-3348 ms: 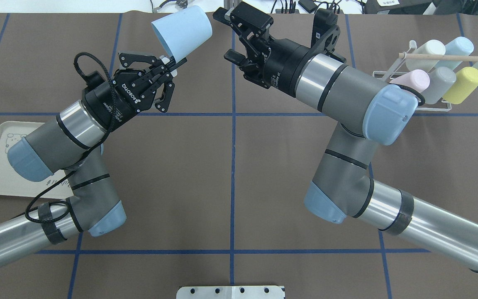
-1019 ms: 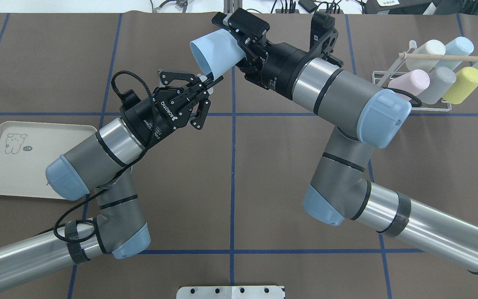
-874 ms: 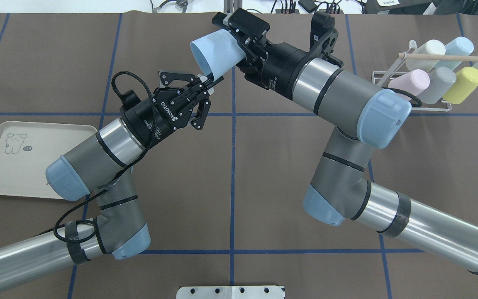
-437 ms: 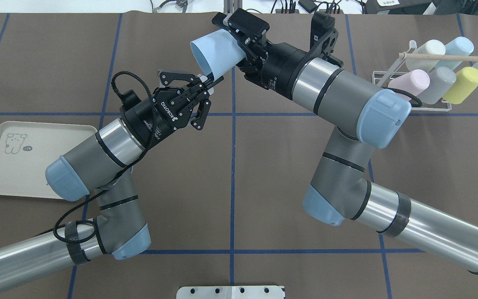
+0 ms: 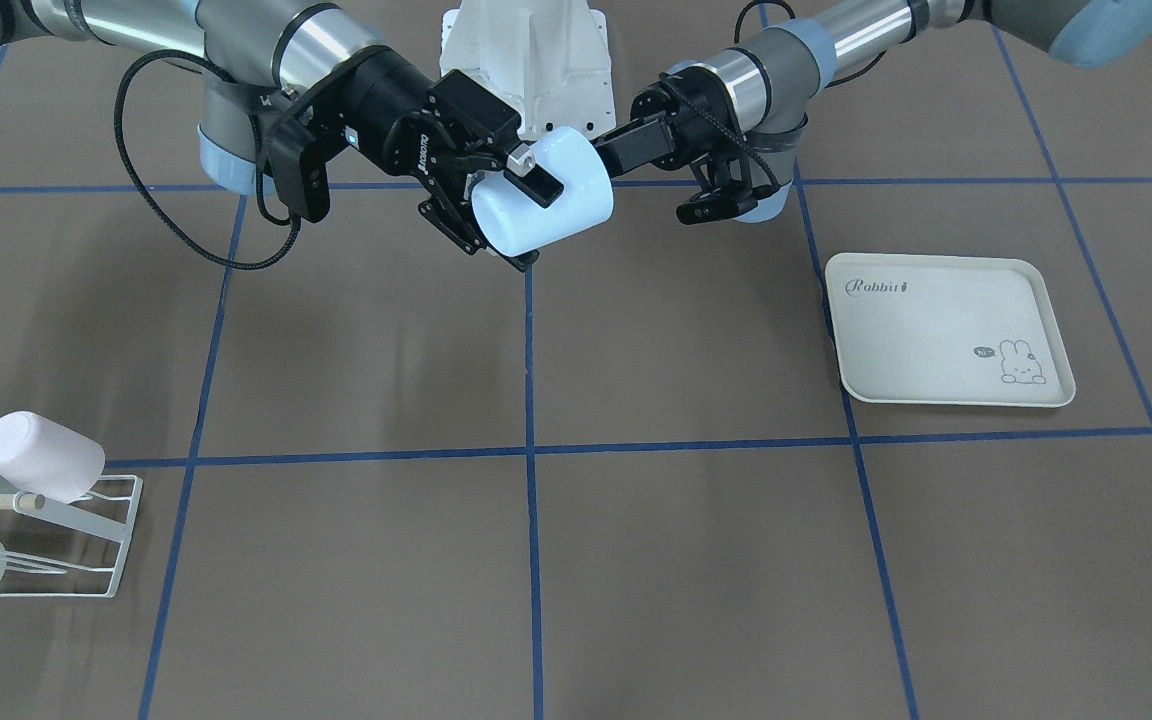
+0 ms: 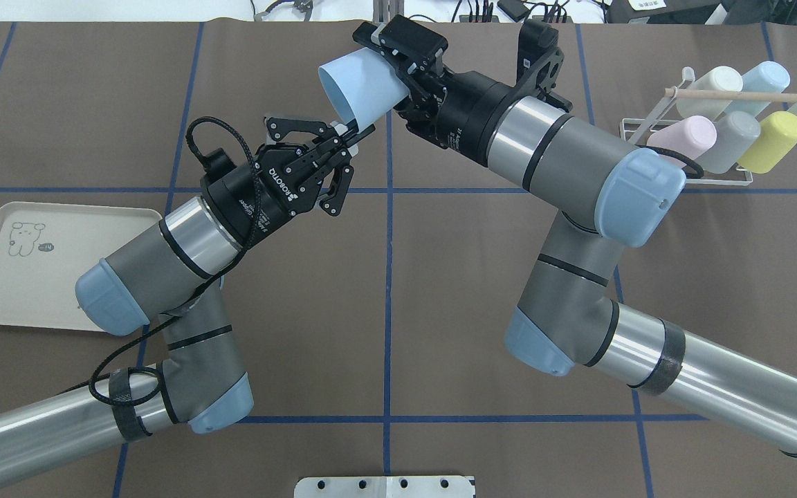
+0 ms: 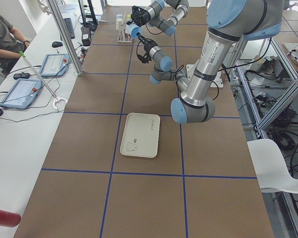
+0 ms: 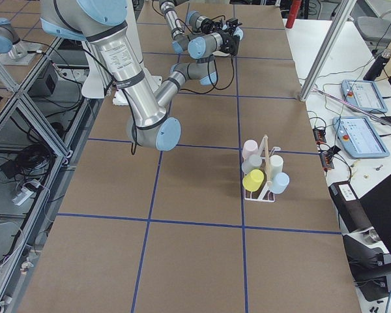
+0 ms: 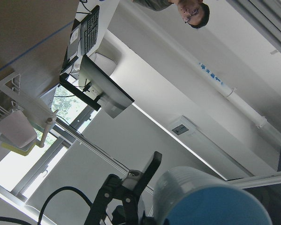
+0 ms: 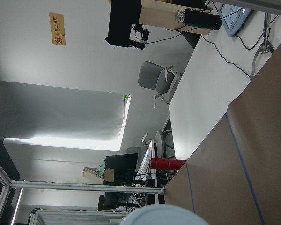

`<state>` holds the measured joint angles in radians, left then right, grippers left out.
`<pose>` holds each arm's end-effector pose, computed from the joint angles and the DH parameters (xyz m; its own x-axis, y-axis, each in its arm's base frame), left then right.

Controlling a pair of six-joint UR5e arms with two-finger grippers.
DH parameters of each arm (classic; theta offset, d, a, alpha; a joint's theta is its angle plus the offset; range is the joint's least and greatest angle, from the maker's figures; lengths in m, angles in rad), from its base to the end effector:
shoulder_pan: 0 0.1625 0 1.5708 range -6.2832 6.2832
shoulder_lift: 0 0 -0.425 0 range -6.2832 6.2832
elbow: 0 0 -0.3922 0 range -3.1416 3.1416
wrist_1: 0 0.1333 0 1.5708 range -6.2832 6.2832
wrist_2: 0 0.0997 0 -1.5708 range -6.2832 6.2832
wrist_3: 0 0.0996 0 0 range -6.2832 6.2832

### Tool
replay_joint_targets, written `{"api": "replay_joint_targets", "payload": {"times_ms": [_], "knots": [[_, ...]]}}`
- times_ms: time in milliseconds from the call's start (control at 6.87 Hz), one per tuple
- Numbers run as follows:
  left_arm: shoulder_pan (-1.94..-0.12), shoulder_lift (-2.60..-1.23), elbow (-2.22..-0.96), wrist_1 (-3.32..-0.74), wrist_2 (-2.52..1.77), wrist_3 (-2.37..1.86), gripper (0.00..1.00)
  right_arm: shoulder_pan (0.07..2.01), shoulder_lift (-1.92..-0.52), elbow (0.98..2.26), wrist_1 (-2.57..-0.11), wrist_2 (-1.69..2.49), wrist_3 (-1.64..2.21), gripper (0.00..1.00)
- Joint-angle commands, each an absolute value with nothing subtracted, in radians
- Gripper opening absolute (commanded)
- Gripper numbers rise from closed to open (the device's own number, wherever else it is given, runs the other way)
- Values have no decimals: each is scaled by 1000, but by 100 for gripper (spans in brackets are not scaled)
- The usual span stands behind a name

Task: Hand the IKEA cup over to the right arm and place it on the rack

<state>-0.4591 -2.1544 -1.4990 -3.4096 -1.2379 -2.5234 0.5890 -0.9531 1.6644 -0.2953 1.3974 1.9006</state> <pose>0.4401 -0.4026 0.1880 -0.8764 -0.4259 -0.2249 -0.1502 0.6853 -0.7126 -0.4092 -0.4544 0.1221 -0.5376 0.0245 0.8428 -0.5330 0.7646 -0.3622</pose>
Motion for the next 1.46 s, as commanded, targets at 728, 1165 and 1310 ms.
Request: {"api": "replay_joint_targets", "payload": {"times_ms": [728,1165,1310], "knots": [[-462,-2157,-1502,-3410,-1238,-2520,100,586,-951,1666,-285,1399,1905,0],[-466,-2155,-1506,-3410,-1239,-2520,100,606,-950,1667,-285,1399,1904,0],[-469,-2155,-1512,-3410,-1239,-2507,100,633,-951,1666,-285,1402,1908,0]]}}
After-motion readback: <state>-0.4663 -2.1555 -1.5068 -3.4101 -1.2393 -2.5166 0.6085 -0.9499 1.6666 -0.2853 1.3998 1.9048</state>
